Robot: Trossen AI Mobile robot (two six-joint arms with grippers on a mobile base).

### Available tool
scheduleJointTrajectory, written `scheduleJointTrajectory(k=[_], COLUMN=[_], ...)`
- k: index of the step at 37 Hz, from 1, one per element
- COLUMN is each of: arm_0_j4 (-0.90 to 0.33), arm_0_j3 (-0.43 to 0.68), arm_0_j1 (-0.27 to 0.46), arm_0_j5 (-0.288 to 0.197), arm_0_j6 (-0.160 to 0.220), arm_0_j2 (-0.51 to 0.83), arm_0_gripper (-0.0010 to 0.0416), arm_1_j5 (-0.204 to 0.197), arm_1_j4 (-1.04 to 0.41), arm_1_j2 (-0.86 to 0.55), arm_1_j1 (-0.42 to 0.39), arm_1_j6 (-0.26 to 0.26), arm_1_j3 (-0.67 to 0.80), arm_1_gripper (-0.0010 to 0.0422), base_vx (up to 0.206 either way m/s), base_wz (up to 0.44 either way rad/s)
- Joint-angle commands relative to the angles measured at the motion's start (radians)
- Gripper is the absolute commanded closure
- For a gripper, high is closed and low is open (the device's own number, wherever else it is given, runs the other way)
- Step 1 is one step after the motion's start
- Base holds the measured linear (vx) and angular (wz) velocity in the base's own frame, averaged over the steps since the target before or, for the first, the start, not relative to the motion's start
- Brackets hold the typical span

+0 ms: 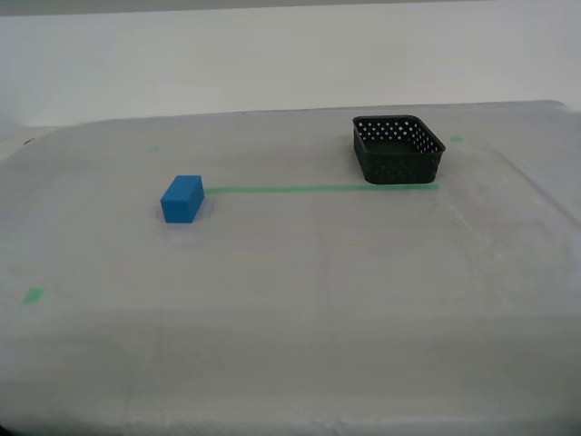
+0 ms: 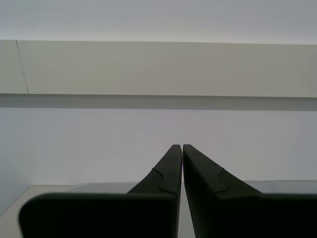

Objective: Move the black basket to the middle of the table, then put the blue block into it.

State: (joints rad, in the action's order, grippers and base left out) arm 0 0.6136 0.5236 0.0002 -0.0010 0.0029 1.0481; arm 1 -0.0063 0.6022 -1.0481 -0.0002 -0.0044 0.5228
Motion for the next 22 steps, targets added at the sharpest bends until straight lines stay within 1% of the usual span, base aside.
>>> scheduleJointTrajectory(k=[1,22], arm_0_j4=[0.004,0.003], arm_0_j3=[0.001,0.001], arm_0_j1=[0.001,0.001], arm_0_j5=[-0.001,-0.001], arm_0_j6=[-0.001,-0.001], arm_0_j2=[0.000,0.000], arm_0_gripper=[0.0405,0.0406], arm_1_j5=[0.000,0.000], arm_1_j4=[0.005,0.005], arm_1_j2=[0.000,0.000], arm_1_j1=[0.000,0.000], arm_1_j6=[0.002,0.002], arm_1_j3=[0.000,0.000], arm_1_gripper=[0.0412,0.0412], base_vx=[0.000,0.000], base_wz=[0.000,0.000])
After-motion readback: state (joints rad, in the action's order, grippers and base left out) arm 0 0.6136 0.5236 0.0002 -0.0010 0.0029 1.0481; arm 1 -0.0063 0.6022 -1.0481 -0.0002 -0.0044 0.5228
